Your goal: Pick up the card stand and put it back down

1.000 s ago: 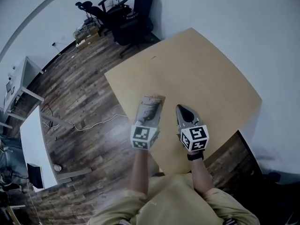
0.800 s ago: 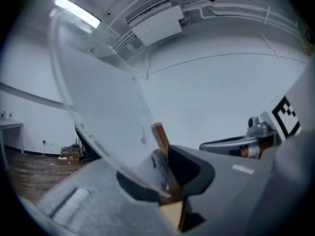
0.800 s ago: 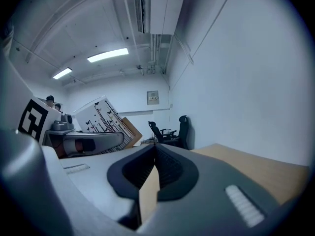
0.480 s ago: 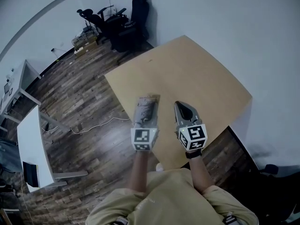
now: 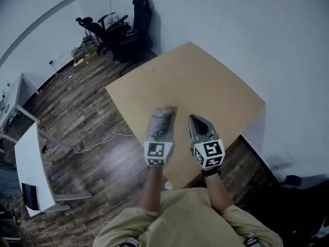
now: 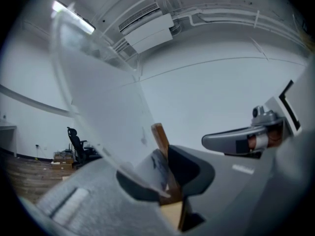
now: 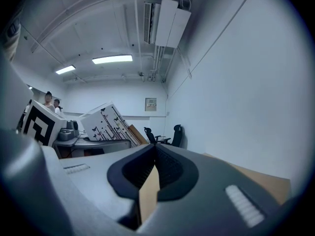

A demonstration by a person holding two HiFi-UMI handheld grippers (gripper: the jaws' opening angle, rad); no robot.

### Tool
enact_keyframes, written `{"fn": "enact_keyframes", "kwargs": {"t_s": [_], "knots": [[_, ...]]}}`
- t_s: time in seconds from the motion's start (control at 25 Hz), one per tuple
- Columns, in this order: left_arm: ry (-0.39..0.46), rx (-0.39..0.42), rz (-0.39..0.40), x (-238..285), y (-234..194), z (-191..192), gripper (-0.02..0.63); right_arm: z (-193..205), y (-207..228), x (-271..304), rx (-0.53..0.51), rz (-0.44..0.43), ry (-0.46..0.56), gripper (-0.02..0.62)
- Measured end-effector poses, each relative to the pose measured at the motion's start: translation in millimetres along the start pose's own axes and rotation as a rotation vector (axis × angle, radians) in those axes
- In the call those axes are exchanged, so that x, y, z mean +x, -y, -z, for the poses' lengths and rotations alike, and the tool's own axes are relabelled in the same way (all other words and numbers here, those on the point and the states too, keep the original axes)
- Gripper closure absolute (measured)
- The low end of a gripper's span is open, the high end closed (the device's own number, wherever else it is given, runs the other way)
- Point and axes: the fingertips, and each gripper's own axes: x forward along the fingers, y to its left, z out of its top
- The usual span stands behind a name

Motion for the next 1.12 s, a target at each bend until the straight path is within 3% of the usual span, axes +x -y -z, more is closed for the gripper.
{"fn": "enact_keyframes", "kwargs": {"t_s": [0.2,0.44,0.84,1.12], "knots": [[-0.036,0.003,0.049,41.5,62.5,-1.5,0.551,-3.7,64.2,-43.7,0.019,0.061,0.013,0.589],[-0.085,-0.033,0.132,97.9,185.8,16.7,0.551,16.8,176.3,-125.5,0.043,0.157,-0.033,0.589],[-0.132,-0.013,0.260,176.7,389.8,33.4,0.551,42.0,345.8,-264.7,0.109,0.292,-0.056,0.589],[-0.156,0.050,0.384,211.6,478.3,37.0,0.551,48.6,414.0,-328.7,0.154,0.402,-0.022,0.589]]}}
